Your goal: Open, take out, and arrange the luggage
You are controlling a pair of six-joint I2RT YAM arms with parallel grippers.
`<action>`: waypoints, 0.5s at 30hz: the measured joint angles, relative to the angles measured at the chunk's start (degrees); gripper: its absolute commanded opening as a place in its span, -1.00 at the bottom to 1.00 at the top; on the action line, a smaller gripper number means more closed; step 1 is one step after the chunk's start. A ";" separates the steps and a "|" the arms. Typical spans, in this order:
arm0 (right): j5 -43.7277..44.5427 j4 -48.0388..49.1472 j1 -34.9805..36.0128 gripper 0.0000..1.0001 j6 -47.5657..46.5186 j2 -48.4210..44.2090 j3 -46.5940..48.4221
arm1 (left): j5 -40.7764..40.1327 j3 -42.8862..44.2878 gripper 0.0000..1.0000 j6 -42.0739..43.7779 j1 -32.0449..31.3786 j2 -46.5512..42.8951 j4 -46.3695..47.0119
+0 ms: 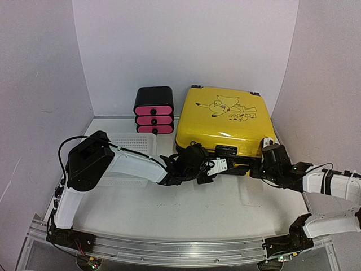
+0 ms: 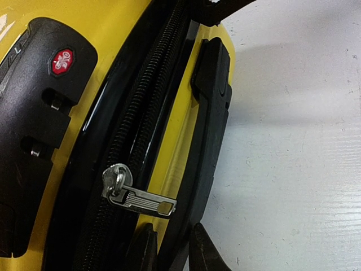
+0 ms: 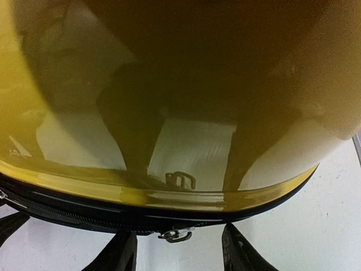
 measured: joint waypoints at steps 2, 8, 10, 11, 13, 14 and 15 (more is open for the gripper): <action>2.71 1.09 1.07 -0.08 -0.37 0.85 -0.31 | 0.00 0.00 -0.60 -0.07 0.00 0.00 0.00; 10.38 2.03 3.28 -0.59 -1.31 3.10 -0.57 | -0.11 0.00 -0.60 -0.42 0.00 -0.02 0.02; 11.50 1.75 3.54 -0.82 -1.31 3.17 -0.57 | -0.22 -0.02 -0.60 -0.46 0.00 -0.02 0.02; 11.69 1.75 3.72 -0.92 -1.38 3.15 -0.57 | -0.24 -0.02 -0.61 -0.46 0.00 -0.02 0.02; 12.24 1.53 4.04 -1.00 -1.81 3.06 -0.52 | -0.33 -0.04 -0.61 -0.59 0.00 -0.02 0.07; 12.55 1.22 3.98 -1.00 -1.95 2.99 -0.50 | -0.39 -0.07 -0.62 -0.70 0.00 -0.02 0.09; 12.68 0.98 3.93 -1.00 -2.14 2.97 -0.48 | -0.48 -0.07 -0.62 -0.83 -0.02 -0.02 0.07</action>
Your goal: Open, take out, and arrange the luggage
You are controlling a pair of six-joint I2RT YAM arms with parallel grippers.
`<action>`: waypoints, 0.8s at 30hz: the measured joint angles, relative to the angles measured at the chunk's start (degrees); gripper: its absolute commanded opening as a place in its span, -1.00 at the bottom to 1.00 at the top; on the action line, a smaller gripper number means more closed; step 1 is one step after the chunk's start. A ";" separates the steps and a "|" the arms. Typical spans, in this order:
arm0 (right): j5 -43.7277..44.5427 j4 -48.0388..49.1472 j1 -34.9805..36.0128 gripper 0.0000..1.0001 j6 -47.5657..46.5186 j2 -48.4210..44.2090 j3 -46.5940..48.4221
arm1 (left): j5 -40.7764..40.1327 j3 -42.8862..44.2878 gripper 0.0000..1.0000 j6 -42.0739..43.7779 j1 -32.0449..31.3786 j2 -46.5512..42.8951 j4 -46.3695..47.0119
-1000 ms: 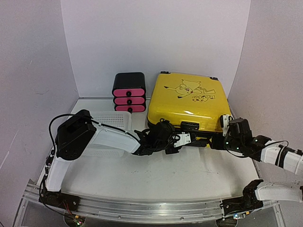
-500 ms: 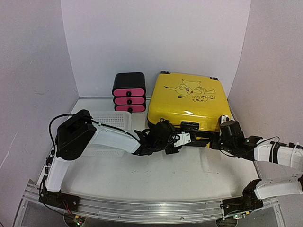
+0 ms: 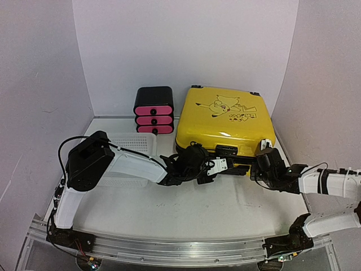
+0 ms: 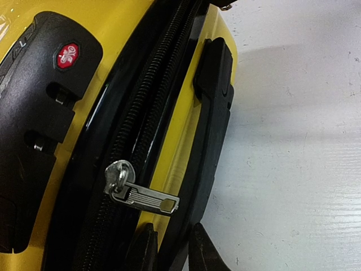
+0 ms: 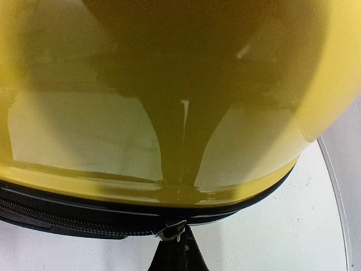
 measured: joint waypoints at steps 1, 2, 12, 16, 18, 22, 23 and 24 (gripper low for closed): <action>-0.04 -0.11 0.00 -1.00 -0.13 -0.02 0.02 | -0.17 0.00 -0.62 -0.09 -0.04 0.00 0.00; -0.20 -0.44 -0.02 -1.00 -0.44 -0.09 0.13 | -0.37 0.00 -0.62 -0.11 -0.09 0.00 0.00; -11.78 -4.72 -6.51 -1.00 -6.16 -6.58 -0.07 | -1.07 -0.66 -0.63 -0.44 -0.22 -0.26 0.74; -19.19 -7.28 -12.70 -1.00 -8.68 -9.33 -0.22 | -1.25 -0.85 -0.64 -0.57 -0.22 -0.31 0.98; -21.79 -7.91 -14.75 -1.00 -9.86 -10.10 -0.22 | -1.29 -1.05 -0.64 -0.61 -0.22 -0.42 1.18; -27.61 -9.68 -17.99 -1.00 -12.13 -12.13 -0.33 | -1.22 -1.73 -0.64 -0.63 -0.22 -0.83 1.42; -29.24 -10.10 -19.04 -1.00 -12.98 -12.68 -0.46 | -1.05 -1.95 -0.64 -0.63 -0.22 -1.01 1.40; -30.12 -10.40 -19.76 -1.00 -13.46 -12.87 -0.48 | -0.85 -2.16 -0.64 -0.63 -0.22 -1.18 1.46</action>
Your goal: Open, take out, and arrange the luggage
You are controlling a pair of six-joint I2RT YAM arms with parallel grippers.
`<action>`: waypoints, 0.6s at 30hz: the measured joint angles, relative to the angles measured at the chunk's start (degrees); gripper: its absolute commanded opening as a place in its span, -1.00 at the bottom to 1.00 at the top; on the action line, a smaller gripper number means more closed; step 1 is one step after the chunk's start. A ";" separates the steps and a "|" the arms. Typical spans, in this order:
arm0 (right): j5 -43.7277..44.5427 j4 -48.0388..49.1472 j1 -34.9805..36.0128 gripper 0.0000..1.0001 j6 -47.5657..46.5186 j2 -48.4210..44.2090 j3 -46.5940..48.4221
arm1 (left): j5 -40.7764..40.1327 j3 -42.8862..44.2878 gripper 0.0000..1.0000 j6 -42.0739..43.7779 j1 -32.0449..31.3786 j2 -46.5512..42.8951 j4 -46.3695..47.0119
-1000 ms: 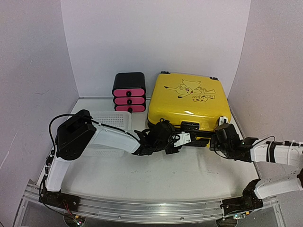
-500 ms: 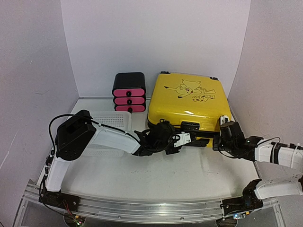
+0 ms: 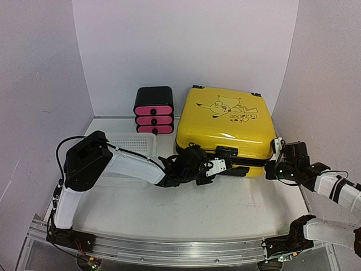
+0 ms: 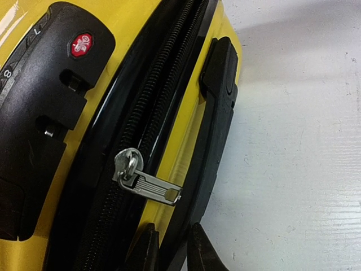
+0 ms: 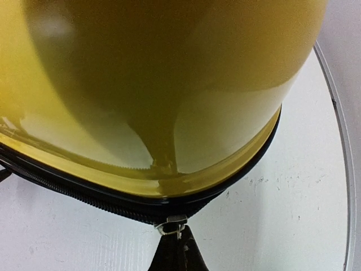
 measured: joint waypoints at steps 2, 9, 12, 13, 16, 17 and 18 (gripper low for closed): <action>-2.93 -0.26 -2.73 -1.00 -1.18 -0.02 0.00 | 0.09 -0.39 -0.64 0.00 0.00 -0.31 0.02; -15.52 -2.23 -12.68 -1.00 -6.97 3.28 2.32 | -0.09 -0.79 -0.64 0.00 0.04 -0.63 0.04; -16.26 -3.23 -13.38 -1.00 -12.76 3.32 2.86 | -0.20 -1.20 -0.64 0.00 0.09 -0.87 0.20; -16.13 -3.58 -13.40 -1.00 -15.21 3.32 3.08 | -0.28 -1.44 -0.64 0.00 0.11 -1.05 0.26; -15.78 -3.69 -13.70 -1.00 -21.68 3.91 3.39 | -0.44 -2.10 -0.64 0.00 0.20 -1.38 0.57; -15.80 -3.58 -14.08 -1.00 -23.15 4.48 3.67 | -0.44 -2.23 -0.64 0.00 0.26 -1.42 0.61; -16.13 -3.39 -15.04 -1.00 -24.98 5.77 4.31 | -0.42 -2.25 -0.64 0.00 0.26 -1.42 0.63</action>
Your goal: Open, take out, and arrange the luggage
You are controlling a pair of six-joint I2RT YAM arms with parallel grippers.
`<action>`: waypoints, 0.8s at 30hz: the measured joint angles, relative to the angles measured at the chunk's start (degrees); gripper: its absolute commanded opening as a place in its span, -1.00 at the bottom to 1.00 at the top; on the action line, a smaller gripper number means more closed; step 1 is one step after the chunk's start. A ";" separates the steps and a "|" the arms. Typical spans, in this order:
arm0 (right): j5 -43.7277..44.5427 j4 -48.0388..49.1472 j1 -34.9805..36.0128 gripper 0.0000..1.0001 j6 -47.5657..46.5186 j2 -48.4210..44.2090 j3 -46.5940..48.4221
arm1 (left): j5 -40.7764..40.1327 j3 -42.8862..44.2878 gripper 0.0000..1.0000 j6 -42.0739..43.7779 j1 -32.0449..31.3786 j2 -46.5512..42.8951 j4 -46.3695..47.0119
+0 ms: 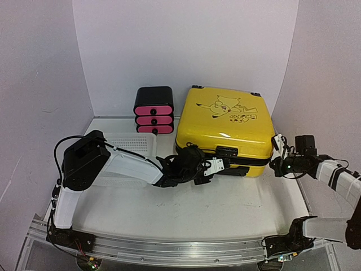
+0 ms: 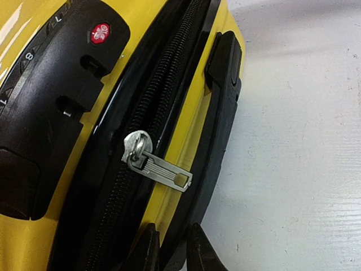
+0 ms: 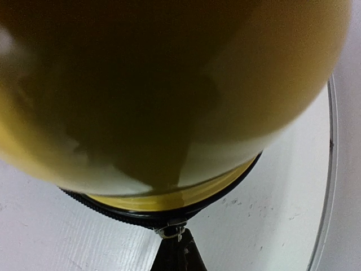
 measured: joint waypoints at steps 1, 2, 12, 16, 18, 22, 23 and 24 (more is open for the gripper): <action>-1.18 0.09 -1.22 -1.00 -1.86 1.27 0.68 | -0.07 0.00 -0.64 0.00 0.02 0.00 0.02; -2.99 0.35 -2.58 -1.00 -3.65 2.45 1.29 | -0.11 -0.07 -0.64 0.00 0.11 0.00 0.31; -15.72 15.80 -9.03 -1.00 -15.10 3.41 -7.54 | 1.31 -1.92 -0.64 0.00 1.49 -1.22 0.92; -18.73 19.15 -9.14 -1.00 -16.22 -0.81 -10.21 | 2.25 -2.34 -0.58 -0.31 2.05 -2.40 -0.46; -20.04 18.97 -9.14 -1.00 -16.31 -1.03 -10.21 | 3.52 -2.91 -0.54 -0.74 2.45 -3.21 -1.25; -22.95 17.42 -9.20 -1.00 -16.24 -0.76 -9.99 | 5.25 -4.70 -0.46 -1.81 3.02 -5.46 -3.23; -23.34 17.11 -9.20 -1.00 -16.26 -0.83 -9.97 | 5.60 -5.18 -0.41 -2.01 3.13 -6.25 -4.24; -23.65 16.90 -9.20 -1.00 -16.31 -1.09 -9.99 | 6.08 -5.79 -0.34 -2.58 3.13 -7.19 -5.42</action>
